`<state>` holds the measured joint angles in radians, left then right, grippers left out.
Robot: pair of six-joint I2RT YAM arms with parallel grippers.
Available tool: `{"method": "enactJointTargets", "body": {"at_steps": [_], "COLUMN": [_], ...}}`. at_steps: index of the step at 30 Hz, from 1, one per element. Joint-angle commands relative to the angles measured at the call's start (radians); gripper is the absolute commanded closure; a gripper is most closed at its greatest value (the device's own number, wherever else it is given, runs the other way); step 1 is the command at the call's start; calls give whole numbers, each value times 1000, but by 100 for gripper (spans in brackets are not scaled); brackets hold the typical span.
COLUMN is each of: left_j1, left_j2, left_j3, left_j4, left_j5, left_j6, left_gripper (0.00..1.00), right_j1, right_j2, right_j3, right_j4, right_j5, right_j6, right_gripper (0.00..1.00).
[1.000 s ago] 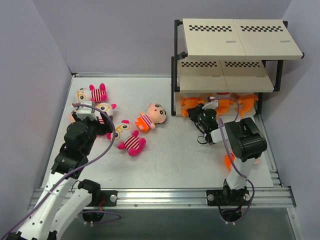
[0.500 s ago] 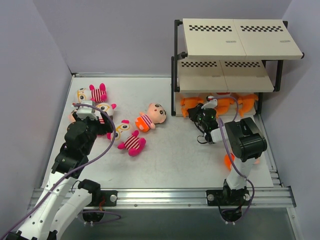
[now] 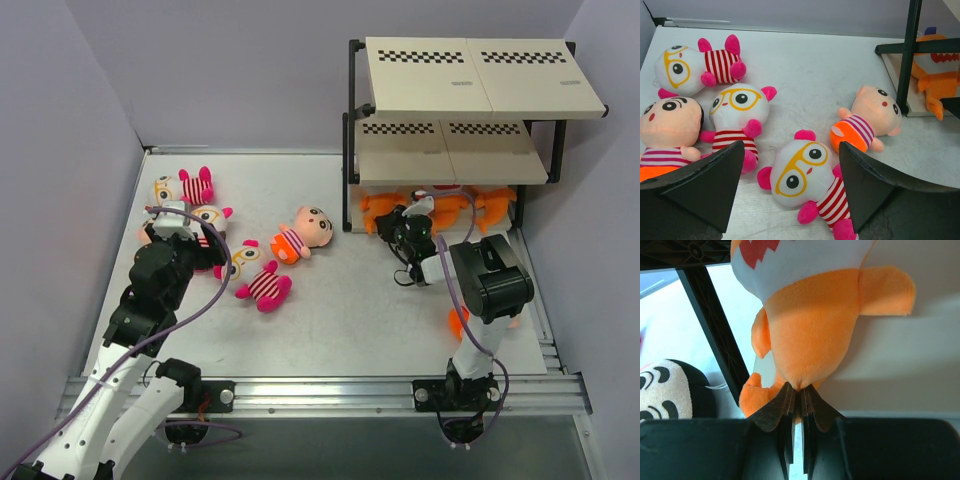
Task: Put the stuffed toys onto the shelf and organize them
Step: Place the stuffed toy onto shelf
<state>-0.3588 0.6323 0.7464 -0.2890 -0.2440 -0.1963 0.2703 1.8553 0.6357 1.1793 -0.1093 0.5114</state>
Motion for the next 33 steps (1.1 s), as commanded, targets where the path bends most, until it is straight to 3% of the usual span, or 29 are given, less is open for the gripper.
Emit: {"method": "enactJointTargets", "body": {"at_steps": [1, 8, 12, 16, 33], "left_j1": [-3, -3, -3, -3, -3], "left_j2": [-2, -2, -3, -3, -19], "left_j3": [4, 5, 5, 4, 2], "left_j4": [13, 13, 13, 13, 11], "left_j5": [-3, -3, -1, 2, 5], "left_j6": [20, 20, 20, 20, 17], "left_gripper": [15, 15, 15, 16, 15], "right_j1": [7, 6, 7, 6, 12], "right_j2": [8, 5, -5, -25, -125], "right_j3": [39, 36, 13, -7, -59], "right_j4": [-61, -72, -58, -55, -81], "right_j5": [14, 20, 19, 23, 43], "right_j6": [-42, -44, -33, -27, -10], "right_gripper": [100, 100, 84, 62, 29]}}
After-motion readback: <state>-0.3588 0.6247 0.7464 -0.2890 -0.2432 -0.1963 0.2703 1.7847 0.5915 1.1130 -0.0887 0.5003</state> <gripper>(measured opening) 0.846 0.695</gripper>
